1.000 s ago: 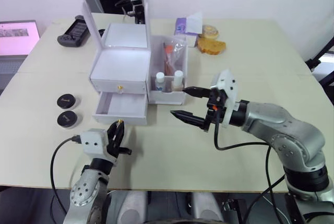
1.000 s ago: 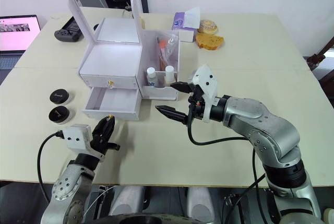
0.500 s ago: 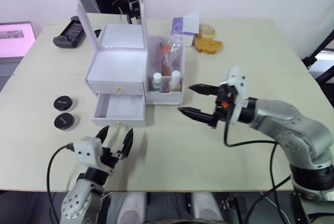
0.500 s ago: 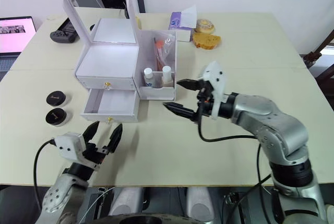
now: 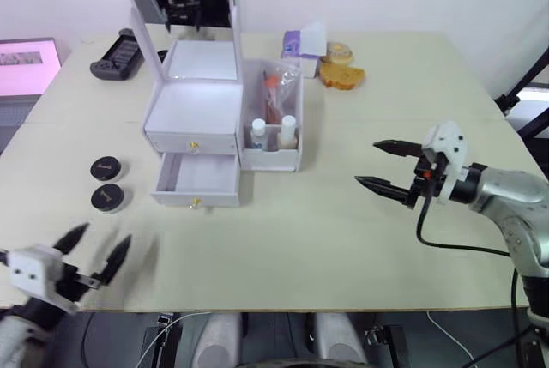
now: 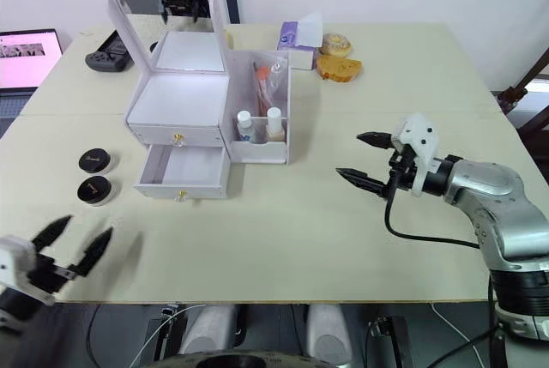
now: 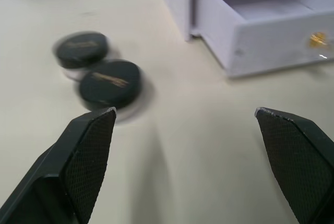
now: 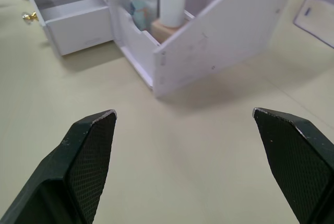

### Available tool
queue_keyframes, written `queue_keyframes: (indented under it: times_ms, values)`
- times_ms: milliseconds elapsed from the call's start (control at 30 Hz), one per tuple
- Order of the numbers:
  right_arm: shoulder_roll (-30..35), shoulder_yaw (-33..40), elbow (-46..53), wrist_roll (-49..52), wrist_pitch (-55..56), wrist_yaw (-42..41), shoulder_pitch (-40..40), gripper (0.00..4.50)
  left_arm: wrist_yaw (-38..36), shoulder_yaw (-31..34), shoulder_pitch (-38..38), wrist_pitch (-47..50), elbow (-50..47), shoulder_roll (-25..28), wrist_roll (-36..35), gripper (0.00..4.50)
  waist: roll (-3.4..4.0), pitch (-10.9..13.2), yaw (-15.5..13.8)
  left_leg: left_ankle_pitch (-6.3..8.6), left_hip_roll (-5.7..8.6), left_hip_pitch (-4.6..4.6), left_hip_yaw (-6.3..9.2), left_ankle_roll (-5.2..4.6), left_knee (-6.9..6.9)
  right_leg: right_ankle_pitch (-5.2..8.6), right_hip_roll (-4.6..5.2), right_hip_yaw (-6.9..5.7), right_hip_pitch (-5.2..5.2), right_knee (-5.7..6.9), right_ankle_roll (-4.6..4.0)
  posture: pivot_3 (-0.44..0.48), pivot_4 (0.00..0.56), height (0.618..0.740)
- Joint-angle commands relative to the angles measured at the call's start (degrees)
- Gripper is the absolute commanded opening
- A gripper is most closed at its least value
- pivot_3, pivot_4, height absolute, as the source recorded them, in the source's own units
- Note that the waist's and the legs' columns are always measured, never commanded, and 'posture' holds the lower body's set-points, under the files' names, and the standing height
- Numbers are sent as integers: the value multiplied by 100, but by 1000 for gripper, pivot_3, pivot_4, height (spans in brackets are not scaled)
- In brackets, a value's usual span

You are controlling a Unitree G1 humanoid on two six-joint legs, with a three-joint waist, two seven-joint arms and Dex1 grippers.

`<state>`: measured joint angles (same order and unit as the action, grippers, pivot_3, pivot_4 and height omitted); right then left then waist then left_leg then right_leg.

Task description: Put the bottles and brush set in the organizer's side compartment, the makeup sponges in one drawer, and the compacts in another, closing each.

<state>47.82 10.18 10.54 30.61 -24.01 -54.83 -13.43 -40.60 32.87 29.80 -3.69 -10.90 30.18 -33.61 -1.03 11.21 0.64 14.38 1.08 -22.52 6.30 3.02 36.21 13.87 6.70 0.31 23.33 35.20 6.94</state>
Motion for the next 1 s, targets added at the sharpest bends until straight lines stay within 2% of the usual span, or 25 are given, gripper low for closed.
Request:
queue_keyframes:
  times_ms: [33, 267, 433, 567, 800, 900, 1000]
  values:
    - [-39, 339, -393, -4, 376, -152, -52, 4500, -478, 559, -169, 208, 451, 451, -400, 4487, 0, 0, 5, 0, 0, 0, 0, 0, -1, 0, 0, 0, 0, 0, 1, 0, 150, 740]
    - [153, 506, -2022, -381, 1125, -483, -400, 4500, -1361, 1450, -853, 533, 2121, 1994, -442, 4487, 2, 1, 29, 0, -1, 10, -1, 0, -4, 0, -4, 2, 2, 14, 1, 0, 150, 740]
    - [191, 504, -3006, -612, 1607, -752, -638, 4500, -1863, 1337, -1572, 424, 3218, 2602, -181, 4487, 7, 1, 41, -1, 0, 12, -4, 1, -6, 1, -3, 4, 1, 17, 3, 0, 150, 740]
    - [154, 485, -3133, -683, 1759, -867, -683, 4500, -2113, 1205, -1913, 353, 3603, 2671, -9, 4487, 11, 3, 70, -1, 0, 12, -7, 1, -19, -3, -3, 7, 8, 18, 26, 0, 150, 740]
    - [148, 478, -2877, -618, 1630, -956, -724, 4500, -2106, 1122, -2051, 444, 3363, 2451, 67, 4487, 10, 3, 88, -3, -1, 16, -7, 4, -12, -4, -4, 11, 10, 37, 27, 0, 150, 740]
    - [255, 185, -2469, -538, 929, -1124, -914, 4500, -2085, 1259, -1941, 458, 3241, 2422, 87, 4487, 10, 3, 111, -3, -1, 16, -7, 4, -10, -4, -4, 14, 11, 38, 28, 0, 150, 740]
    - [286, -256, -1518, -317, -19, -1205, -1301, 4500, -1988, 1568, -1517, 687, 2730, 2234, -73, 4487, 19, 8, 184, -3, -1, 16, -6, 4, -13, -4, -4, 15, 11, 38, 31, 0, 150, 740]
